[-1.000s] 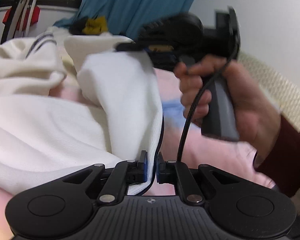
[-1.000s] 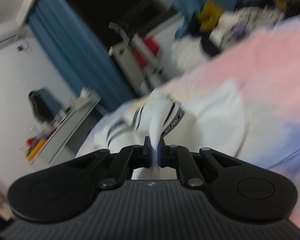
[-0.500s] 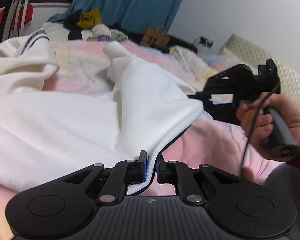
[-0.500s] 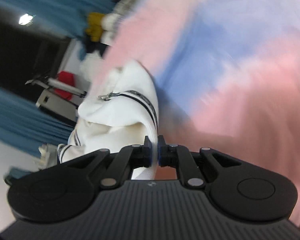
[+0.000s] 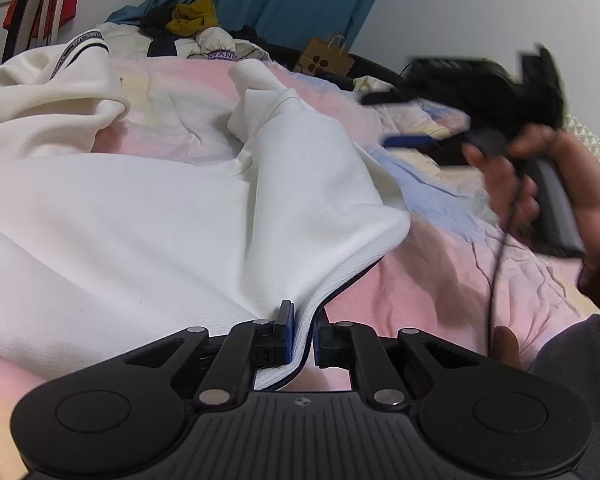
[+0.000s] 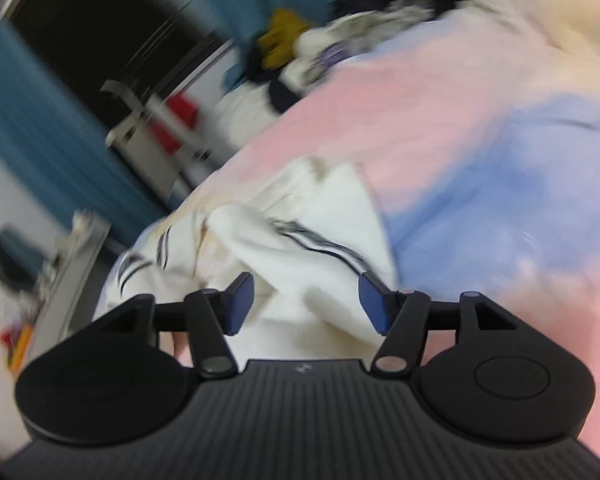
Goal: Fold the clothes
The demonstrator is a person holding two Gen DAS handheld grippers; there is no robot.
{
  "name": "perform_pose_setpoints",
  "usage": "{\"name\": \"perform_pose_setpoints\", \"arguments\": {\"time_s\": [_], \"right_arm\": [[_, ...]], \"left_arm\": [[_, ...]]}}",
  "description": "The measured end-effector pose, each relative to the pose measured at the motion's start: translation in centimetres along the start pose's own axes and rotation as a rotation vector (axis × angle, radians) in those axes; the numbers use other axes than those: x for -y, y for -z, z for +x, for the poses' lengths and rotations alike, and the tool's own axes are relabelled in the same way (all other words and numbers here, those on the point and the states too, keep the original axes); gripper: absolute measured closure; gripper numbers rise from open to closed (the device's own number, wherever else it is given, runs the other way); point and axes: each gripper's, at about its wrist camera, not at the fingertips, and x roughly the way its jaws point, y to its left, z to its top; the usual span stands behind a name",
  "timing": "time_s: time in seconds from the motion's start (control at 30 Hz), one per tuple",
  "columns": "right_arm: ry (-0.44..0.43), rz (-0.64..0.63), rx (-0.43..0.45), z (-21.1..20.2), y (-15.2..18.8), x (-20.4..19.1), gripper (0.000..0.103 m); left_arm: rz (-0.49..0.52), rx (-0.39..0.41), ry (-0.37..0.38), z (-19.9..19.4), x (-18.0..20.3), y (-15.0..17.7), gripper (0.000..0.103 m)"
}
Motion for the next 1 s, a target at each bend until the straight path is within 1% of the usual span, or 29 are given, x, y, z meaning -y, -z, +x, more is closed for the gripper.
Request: {"name": "perform_pose_setpoints", "arguments": {"time_s": [0.1, 0.2, 0.23, 0.27, 0.33, 0.37, 0.43, 0.47, 0.5, 0.53, 0.57, 0.63, 0.67, 0.83, 0.93, 1.0], "right_arm": [[-0.035, -0.102, -0.050, 3.2, -1.0, -1.5, 0.041], [-0.044, -0.257, -0.110, 6.0, -1.0, -3.5, 0.041], [-0.042, -0.318, -0.118, 6.7, -1.0, -4.1, 0.043], [-0.019, -0.376, -0.112, 7.3, -0.9, -4.7, 0.043], [0.048, -0.423, -0.088, 8.4, -1.0, -4.9, 0.043], [0.072, -0.412, -0.067, 8.7, -1.1, -4.5, 0.043], [0.072, -0.336, -0.075, 9.5, -1.5, -2.8, 0.044], [0.063, -0.284, -0.090, 9.7, -1.7, -1.8, 0.055], [0.061, -0.242, -0.082, 9.7, -2.0, -1.1, 0.063], [0.061, -0.200, -0.073, 9.7, -2.3, -0.4, 0.079], [0.059, -0.164, -0.054, 9.2, -2.7, 0.2, 0.088], [0.054, -0.117, 0.022, 7.3, -3.8, 0.9, 0.090], [0.051, -0.094, 0.059, 6.4, -4.3, 1.2, 0.094], [0.047, 0.051, 0.265, 1.4, -6.7, 3.9, 0.095], [0.088, 0.172, 0.356, -1.1, -7.4, 7.1, 0.096], [0.126, 0.268, 0.383, -2.4, -7.1, 10.0, 0.096]], "left_arm": [[-0.006, -0.006, 0.002, 0.5, -0.3, -0.1, 0.093], [-0.008, -0.013, 0.003, 0.9, -0.4, -0.2, 0.093], [-0.006, -0.015, 0.002, 1.0, -0.4, -0.2, 0.093], [-0.004, -0.016, 0.003, 1.0, -0.3, -0.2, 0.093], [-0.004, -0.014, 0.007, 1.1, -0.3, -0.2, 0.093], [-0.005, -0.013, 0.009, 1.1, -0.3, -0.3, 0.093], [-0.008, -0.010, 0.014, 1.2, -0.4, -0.4, 0.093], [-0.011, -0.007, 0.017, 1.2, -0.4, -0.5, 0.093], [-0.010, -0.002, 0.020, 1.2, -0.4, -0.6, 0.093], [-0.008, 0.001, 0.023, 1.2, -0.4, -0.6, 0.093], [-0.005, 0.004, 0.026, 1.2, -0.3, -0.6, 0.093], [0.002, 0.014, 0.039, 1.0, -0.2, -0.4, 0.092], [0.005, 0.023, 0.047, 0.8, -0.1, -0.4, 0.092], [0.007, 0.051, 0.063, 0.5, 0.2, -0.5, 0.090], [0.006, 0.081, 0.079, 0.1, 0.4, -0.6, 0.088], [0.010, 0.111, 0.090, -0.5, 0.6, -0.7, 0.086]]}}
